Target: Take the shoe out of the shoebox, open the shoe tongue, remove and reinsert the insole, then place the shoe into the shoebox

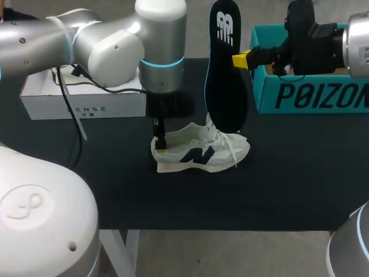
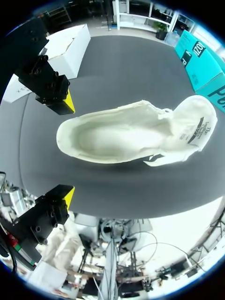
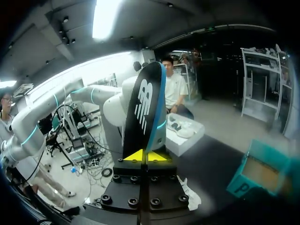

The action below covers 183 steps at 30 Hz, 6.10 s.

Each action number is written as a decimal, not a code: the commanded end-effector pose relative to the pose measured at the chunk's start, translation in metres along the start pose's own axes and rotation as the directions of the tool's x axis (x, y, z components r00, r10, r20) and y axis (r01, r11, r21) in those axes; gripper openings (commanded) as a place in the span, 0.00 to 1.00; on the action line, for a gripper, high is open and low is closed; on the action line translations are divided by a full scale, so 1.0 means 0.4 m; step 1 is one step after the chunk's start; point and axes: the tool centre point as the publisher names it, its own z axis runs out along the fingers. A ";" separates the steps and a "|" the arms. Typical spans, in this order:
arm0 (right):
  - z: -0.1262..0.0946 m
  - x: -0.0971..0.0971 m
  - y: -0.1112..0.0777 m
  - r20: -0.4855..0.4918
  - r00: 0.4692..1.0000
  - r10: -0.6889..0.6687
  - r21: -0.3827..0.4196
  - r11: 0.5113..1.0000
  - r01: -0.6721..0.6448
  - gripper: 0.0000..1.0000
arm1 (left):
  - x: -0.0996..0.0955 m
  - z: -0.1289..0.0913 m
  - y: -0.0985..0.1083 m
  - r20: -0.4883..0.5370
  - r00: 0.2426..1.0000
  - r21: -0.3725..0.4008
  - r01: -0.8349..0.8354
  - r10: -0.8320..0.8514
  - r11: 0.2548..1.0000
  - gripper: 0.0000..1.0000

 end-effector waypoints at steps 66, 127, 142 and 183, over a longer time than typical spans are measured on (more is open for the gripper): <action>0.008 -0.002 0.001 0.001 1.000 0.001 0.001 1.000 -0.001 0.00 | -0.115 0.014 -0.093 0.072 0.996 0.048 -0.057 0.054 0.997 1.00; 0.008 -0.002 0.001 0.001 1.000 0.001 0.001 1.000 -0.001 0.00 | -0.183 0.102 -0.241 0.052 0.997 0.149 -0.062 0.055 0.987 1.00; 0.008 -0.002 0.001 0.001 1.000 0.001 0.001 1.000 -0.001 0.00 | -0.184 0.044 -0.209 0.062 0.996 0.111 -0.067 0.060 0.992 1.00; 0.008 -0.002 0.001 0.001 1.000 0.001 0.001 1.000 -0.001 0.00 | -0.166 0.119 -0.244 -0.001 0.995 0.093 -0.098 0.099 0.991 0.00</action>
